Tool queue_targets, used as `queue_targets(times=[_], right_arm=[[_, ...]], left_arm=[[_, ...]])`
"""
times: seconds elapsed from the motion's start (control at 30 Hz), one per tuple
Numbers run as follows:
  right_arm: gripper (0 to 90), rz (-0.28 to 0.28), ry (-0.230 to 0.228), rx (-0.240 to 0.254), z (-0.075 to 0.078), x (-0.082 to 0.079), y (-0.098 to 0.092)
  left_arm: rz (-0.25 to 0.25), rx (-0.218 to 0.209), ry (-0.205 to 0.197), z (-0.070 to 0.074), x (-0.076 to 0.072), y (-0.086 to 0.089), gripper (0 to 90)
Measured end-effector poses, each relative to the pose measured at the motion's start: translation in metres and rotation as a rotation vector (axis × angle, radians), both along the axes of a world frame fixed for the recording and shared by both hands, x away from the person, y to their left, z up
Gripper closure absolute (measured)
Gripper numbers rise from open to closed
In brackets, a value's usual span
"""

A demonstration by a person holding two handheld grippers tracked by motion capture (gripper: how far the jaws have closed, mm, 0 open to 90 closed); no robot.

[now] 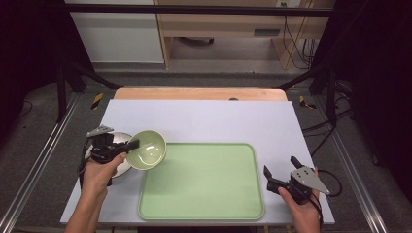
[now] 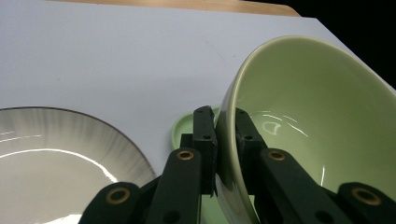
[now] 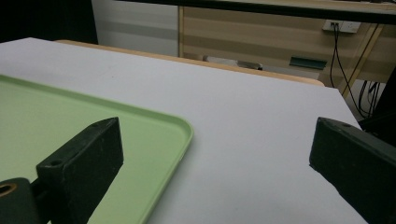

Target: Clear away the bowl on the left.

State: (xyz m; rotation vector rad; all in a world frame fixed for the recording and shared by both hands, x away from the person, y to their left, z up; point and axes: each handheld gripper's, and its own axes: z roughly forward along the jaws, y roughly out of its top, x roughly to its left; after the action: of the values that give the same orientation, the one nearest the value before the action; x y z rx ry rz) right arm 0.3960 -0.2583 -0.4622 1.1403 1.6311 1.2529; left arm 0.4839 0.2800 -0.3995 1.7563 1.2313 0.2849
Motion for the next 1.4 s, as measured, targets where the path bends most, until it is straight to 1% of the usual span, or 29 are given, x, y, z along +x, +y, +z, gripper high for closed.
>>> queue_targets(times=[0.17,0.3,0.4,0.43,0.57,0.7,0.93,1.13,1.17,1.2,1.33,1.37,1.4], right_arm=[[3.1,0.000,-0.001,0.001,0.000,0.000,0.000],[3.1,0.000,-0.001,0.002,0.000,0.000,0.000],[3.1,0.001,-0.002,0.001,0.000,0.000,0.000],[3.1,0.001,-0.002,0.001,0.000,0.000,0.000],[3.1,0.005,-0.006,0.002,0.000,0.000,0.000],[3.1,0.015,-0.014,0.004,0.000,0.000,0.000],[3.4,0.014,-0.056,-0.003,0.002,-0.001,-0.001],[3.7,0.013,-0.074,-0.006,0.003,-0.002,-0.001],[3.8,0.013,-0.075,-0.007,0.003,-0.002,-0.001],[3.8,0.012,-0.076,-0.007,0.003,-0.002,-0.001],[4.0,0.009,-0.079,-0.007,0.003,-0.002,-0.002],[4.0,0.009,-0.080,-0.006,0.004,-0.002,-0.002],[4.1,0.008,-0.081,-0.006,0.004,-0.002,-0.002]], left_arm=[[-0.036,0.007,0.007,-0.002,0.000,-0.015,82.7],[-0.052,0.002,0.011,-0.005,0.000,-0.023,82.7],[-0.064,0.005,0.016,-0.006,0.001,-0.028,82.7],[-0.072,0.012,0.018,-0.007,0.001,-0.030,82.7],[-0.086,0.011,0.022,-0.009,0.001,-0.037,82.7],[-0.103,0.016,0.028,-0.011,0.001,-0.042,82.7],[-0.125,0.008,0.036,-0.014,0.000,-0.053,82.7],[-0.147,0.017,0.044,-0.017,0.000,-0.063,82.7],[-0.153,0.022,0.046,-0.017,-0.001,-0.064,82.7],[-0.154,0.016,0.047,-0.018,-0.001,-0.066,82.8],[-0.168,0.018,0.052,-0.020,-0.001,-0.073,82.7],[-0.177,0.025,0.055,-0.021,-0.001,-0.076,82.7],[-0.177,0.021,0.055,-0.021,-0.001,-0.077,82.7]])
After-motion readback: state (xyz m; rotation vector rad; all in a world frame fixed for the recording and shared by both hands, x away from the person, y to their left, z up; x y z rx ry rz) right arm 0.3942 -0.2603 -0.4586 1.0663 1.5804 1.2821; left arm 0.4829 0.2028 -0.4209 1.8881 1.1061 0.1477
